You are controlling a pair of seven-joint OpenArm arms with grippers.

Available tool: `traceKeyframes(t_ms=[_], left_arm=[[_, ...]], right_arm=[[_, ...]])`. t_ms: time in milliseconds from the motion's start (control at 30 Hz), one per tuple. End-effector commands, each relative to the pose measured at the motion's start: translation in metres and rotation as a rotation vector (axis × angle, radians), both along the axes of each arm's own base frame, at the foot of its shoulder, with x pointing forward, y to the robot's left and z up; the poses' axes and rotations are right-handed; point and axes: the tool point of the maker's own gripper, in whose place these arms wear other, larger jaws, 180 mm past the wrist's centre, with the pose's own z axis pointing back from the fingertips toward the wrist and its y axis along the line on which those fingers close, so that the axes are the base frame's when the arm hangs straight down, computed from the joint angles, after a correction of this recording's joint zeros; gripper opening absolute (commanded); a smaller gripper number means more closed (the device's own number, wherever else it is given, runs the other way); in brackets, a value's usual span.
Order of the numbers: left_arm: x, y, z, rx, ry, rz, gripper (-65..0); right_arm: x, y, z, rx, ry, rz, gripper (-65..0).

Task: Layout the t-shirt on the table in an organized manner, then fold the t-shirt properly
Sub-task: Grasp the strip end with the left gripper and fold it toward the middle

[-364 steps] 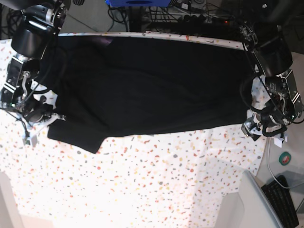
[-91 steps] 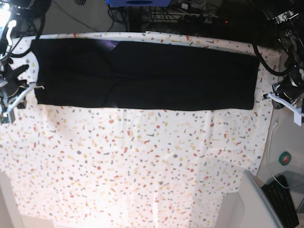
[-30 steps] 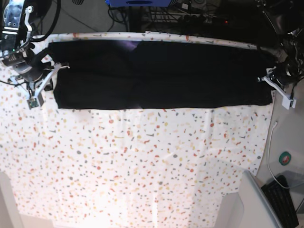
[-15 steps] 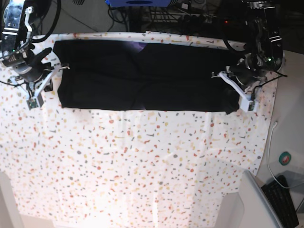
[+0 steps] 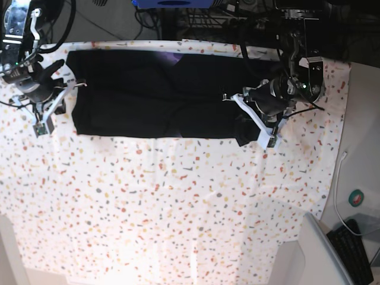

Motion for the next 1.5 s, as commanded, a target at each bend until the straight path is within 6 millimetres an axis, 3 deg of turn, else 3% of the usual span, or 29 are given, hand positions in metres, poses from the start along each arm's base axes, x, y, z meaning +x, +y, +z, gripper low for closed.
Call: traceKeyframes(t_ms=[0,233,1000,1200,1467], left_arm=[[0.007,-0.008,0.008,-0.016,-0.036,-0.019,-65.0],[0.002,-0.033,0.007,-0.030,-0.029,-0.092,-65.0],[-0.004,-0.032,0.003,-0.025,-0.013,-0.097,-65.0],[-0.009,-0.046,0.001,-0.026,-0.006,-0.154,-65.0],[-0.008,-0.045,0.002,-0.026,-0.008,-0.149,-65.0]], right_arm=[[0.009,-0.002,0.010,-0.004,-0.044,0.002,-65.0],[0.010,-0.002,0.011,-0.004,-0.047,0.003,-65.0],[0.009,-0.002,0.011,-0.004,-0.046,0.002,-65.0],[0.009,-0.002,0.011,-0.004,-0.046,0.002,-65.0],[0.009,-0.002,0.011,-0.004,-0.046,0.002,-65.0]])
